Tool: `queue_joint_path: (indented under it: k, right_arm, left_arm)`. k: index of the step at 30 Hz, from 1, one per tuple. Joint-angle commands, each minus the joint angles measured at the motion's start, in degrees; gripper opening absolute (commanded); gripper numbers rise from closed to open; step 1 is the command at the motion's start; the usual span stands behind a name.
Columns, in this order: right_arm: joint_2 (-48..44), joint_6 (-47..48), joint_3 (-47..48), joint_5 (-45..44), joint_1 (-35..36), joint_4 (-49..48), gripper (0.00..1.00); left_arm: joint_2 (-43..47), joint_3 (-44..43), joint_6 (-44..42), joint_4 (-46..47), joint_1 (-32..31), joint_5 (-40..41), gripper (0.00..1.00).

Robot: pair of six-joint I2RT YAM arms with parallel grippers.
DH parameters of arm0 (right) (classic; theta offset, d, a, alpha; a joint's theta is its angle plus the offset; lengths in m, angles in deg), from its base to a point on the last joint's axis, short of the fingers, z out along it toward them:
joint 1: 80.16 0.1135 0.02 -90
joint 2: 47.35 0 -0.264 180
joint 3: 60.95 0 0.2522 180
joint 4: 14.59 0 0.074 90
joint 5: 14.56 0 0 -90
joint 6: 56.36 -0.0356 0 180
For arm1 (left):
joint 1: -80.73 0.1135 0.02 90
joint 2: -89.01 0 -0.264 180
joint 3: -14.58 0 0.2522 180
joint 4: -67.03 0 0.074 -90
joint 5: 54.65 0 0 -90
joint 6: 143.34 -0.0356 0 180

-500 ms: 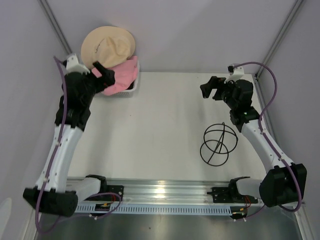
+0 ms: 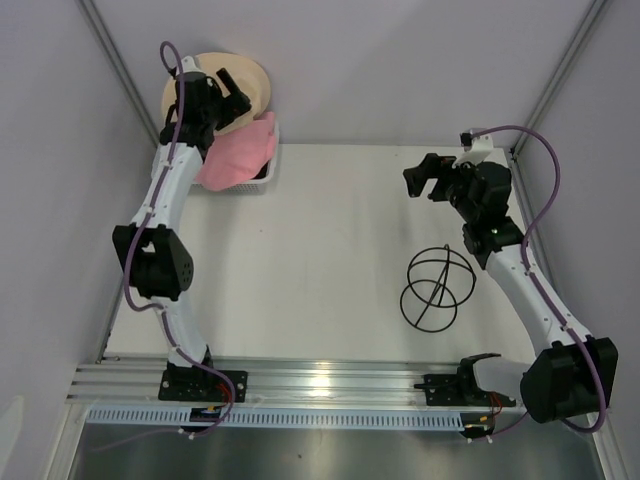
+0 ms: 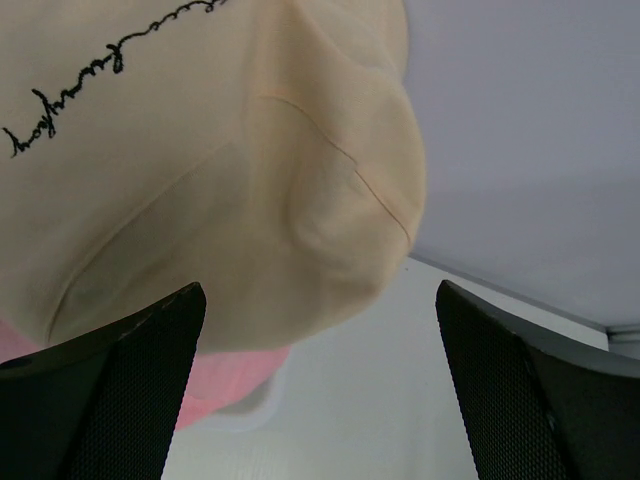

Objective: Stack the hats

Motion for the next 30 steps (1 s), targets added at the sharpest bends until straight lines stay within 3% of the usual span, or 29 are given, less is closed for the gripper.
queue_joint_path:
  k: [1, 8, 15, 19, 30]
  right_arm:
    - [-3.0, 1.37, -0.2, -0.4, 0.12, -1.79, 1.0]
    - [-3.88, 1.29, -2.23, -1.54, 0.2, -2.49, 1.0]
    - [-1.07, 0.14, -1.17, 0.13, 0.29, -2.84, 0.99]
    - [-0.81, -0.55, -1.08, -0.14, 0.38, -3.8, 0.99]
    - [2.18, -2.49, 0.41, -0.92, 1.26, -6.01, 0.99]
  left_arm:
    - [-1.18, -7.06, -2.96, -3.19, 0.89, 4.15, 0.99]
    - [1.71, -5.04, -11.22, -3.98, 1.07, 4.25, 0.99]
    - [9.89, 5.15, -21.22, -0.2, 1.68, 5.38, 1.0]
    - [6.04, 1.03, -25.89, -2.84, 3.08, 6.61, 0.99]
    - [-3.81, -3.54, -36.79, 2.52, 3.79, 3.89, 0.95]
